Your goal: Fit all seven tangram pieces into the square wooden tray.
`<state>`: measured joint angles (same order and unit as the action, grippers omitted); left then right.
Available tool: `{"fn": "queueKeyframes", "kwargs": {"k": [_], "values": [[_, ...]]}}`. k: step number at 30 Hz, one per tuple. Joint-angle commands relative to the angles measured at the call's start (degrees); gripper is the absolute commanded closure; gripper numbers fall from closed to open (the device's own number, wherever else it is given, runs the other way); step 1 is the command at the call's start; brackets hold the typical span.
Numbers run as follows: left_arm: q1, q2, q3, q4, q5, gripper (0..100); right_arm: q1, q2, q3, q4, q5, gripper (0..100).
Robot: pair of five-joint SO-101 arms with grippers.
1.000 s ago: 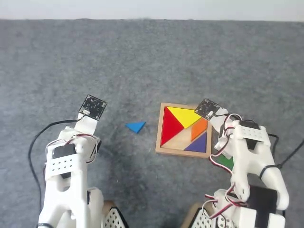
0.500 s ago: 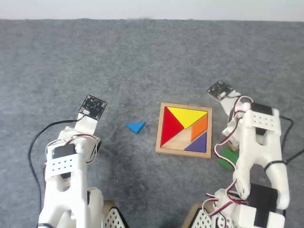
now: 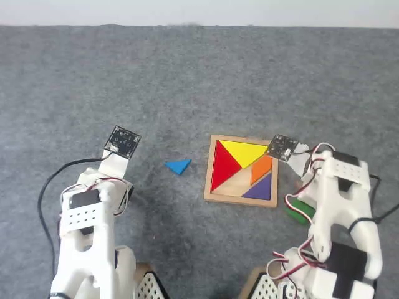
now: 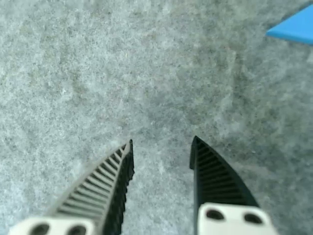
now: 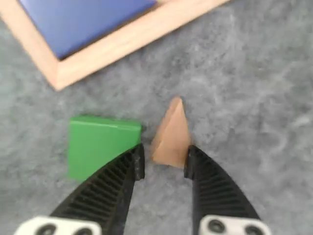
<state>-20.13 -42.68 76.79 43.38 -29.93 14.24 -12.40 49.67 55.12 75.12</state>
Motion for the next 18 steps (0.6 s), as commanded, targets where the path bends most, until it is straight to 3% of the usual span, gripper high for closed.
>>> {"fn": "queueKeyframes", "kwargs": {"k": [1,9,18], "values": [[0.35,-0.35,-0.57,-0.70,-0.53,82,0.75,-1.01,2.20,-3.56,3.16,78.6],[0.35,-0.35,-0.57,-0.70,-0.53,82,0.66,-1.01,4.57,-8.92,3.43,83.0],[0.35,-0.35,-0.57,-0.70,-0.53,82,0.66,-1.71,3.78,-13.67,-5.54,99.1]]}}
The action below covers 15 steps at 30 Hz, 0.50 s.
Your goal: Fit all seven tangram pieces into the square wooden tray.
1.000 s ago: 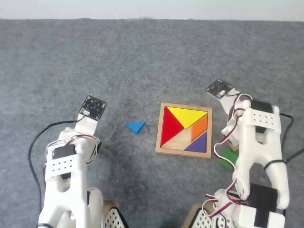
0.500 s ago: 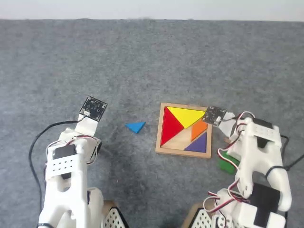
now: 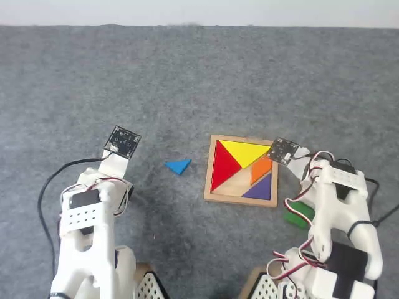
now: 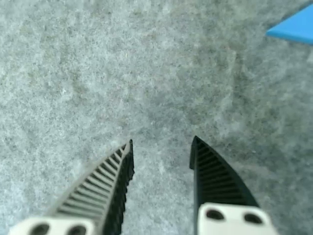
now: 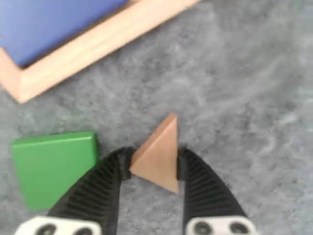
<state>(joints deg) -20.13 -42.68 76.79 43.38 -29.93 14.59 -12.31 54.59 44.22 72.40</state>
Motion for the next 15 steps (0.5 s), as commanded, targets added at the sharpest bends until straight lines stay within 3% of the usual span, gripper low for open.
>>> {"fn": "queueKeyframes", "kwargs": {"k": [1,5,10,15], "values": [[0.35,-0.35,-0.57,-0.70,-0.53,82,0.31,-1.80,-1.76,-2.51,-3.69,98.5],[0.35,-0.35,-0.57,-0.70,-0.53,82,0.40,-1.80,-3.25,-1.54,-5.27,99.0],[0.35,-0.35,-0.57,-0.70,-0.53,82,-0.04,-1.89,-8.18,8.04,-5.54,99.0],[0.35,-0.35,-0.57,-0.70,-0.53,82,-1.71,-1.89,-18.11,19.82,-13.19,99.0]]}}
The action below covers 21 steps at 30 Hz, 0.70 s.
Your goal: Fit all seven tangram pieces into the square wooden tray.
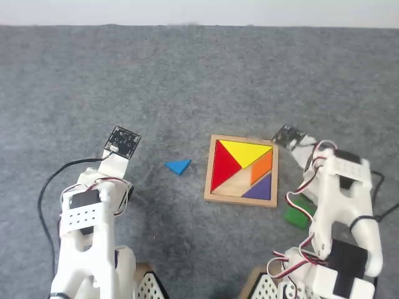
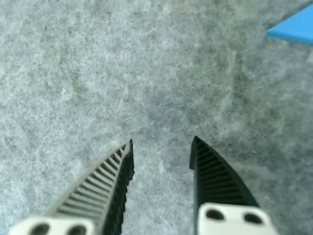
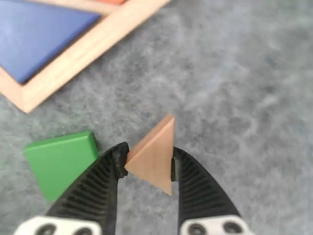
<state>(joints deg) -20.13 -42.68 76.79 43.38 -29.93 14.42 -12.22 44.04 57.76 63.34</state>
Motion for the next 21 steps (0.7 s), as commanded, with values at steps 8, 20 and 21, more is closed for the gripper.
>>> {"fn": "queueKeyframes", "kwargs": {"k": [8,20,21], "values": [[0.35,-0.35,-0.48,-0.70,-0.53,82,-9.10,-2.86,-13.10,15.52,-6.95,99.0],[0.09,-0.35,-0.48,-0.70,-0.62,82,-34.33,-18.33,-2.55,14.73,-6.51,99.0],[0.09,-0.35,-0.48,-0.70,-0.62,82,-36.44,-18.33,-0.62,11.47,-6.51,99.0]]}}
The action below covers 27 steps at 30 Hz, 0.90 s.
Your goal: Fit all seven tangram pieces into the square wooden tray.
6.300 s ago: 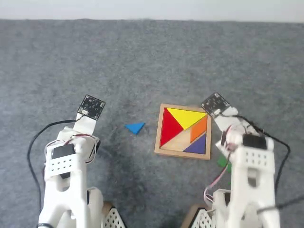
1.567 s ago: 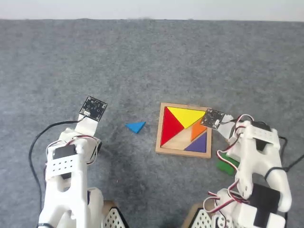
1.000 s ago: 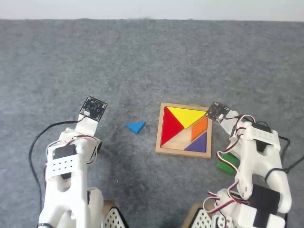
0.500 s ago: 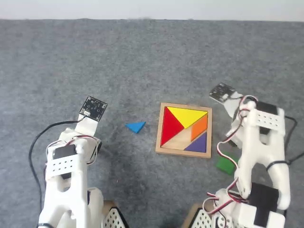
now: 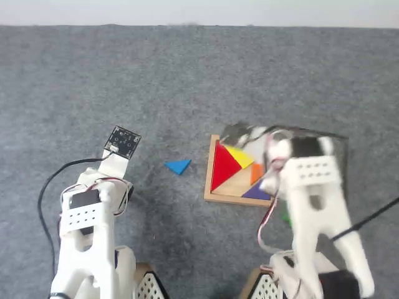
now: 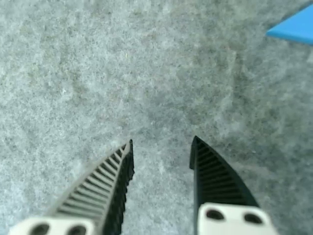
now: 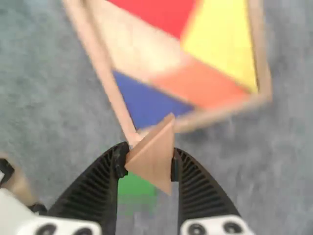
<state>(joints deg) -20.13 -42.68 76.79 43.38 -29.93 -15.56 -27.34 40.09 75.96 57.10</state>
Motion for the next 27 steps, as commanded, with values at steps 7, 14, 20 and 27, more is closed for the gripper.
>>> {"fn": "queueKeyframes", "kwargs": {"k": [7,14,20,27], "values": [[0.09,-0.35,-0.48,-0.70,-0.62,82,-14.99,-2.24,5.71,-17.63,-9.76,99.0],[0.00,-0.35,-0.48,-0.70,-0.62,82,-17.36,5.41,-0.62,-18.15,-58.46,98.9],[0.00,-0.35,-0.48,-0.62,-0.88,82,-17.27,14.37,-8.53,-13.23,-93.89,98.9],[0.00,-0.35,-0.48,0.09,-2.46,82,-14.81,20.70,-10.55,-20.53,-101.63,99.1]]}}
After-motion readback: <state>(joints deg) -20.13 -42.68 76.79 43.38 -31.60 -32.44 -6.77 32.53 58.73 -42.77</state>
